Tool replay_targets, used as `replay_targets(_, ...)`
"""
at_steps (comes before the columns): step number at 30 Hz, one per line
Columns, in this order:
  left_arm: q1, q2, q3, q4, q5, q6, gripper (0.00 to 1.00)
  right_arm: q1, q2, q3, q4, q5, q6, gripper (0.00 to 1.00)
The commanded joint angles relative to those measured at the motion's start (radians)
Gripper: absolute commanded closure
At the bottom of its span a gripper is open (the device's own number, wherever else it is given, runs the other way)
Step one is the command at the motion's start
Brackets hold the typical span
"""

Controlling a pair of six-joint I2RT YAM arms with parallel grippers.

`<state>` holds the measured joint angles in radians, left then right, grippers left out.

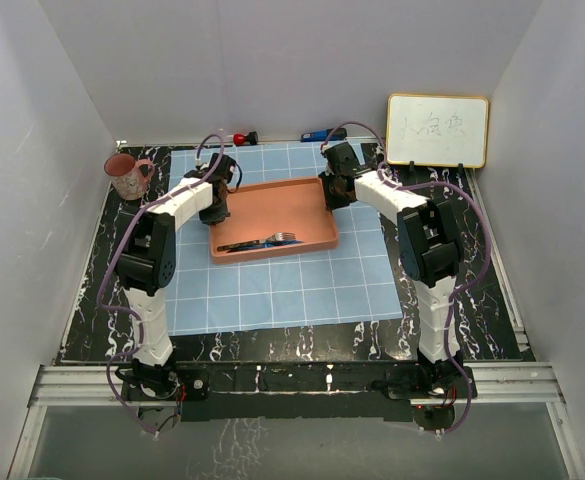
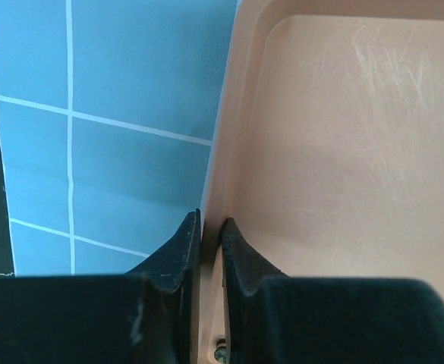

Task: Set the dinner table for one person
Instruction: Adjust the plate on the napkin.

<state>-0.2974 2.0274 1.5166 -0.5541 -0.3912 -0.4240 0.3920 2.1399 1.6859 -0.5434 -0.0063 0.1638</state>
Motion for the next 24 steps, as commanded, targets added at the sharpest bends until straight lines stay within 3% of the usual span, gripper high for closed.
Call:
replay_targets(1,-0.019,0.008,0.048,0.071,0.031,-0.022,1.0,0.059,-0.018,-0.01,0.033,-0.133,0.036,1.0)
replay_targets(24,-0.018,0.071,0.105,0.063,0.038,-0.01,1.0,0.066,0.02,-0.003,0.024,-0.17,0.047,1.0)
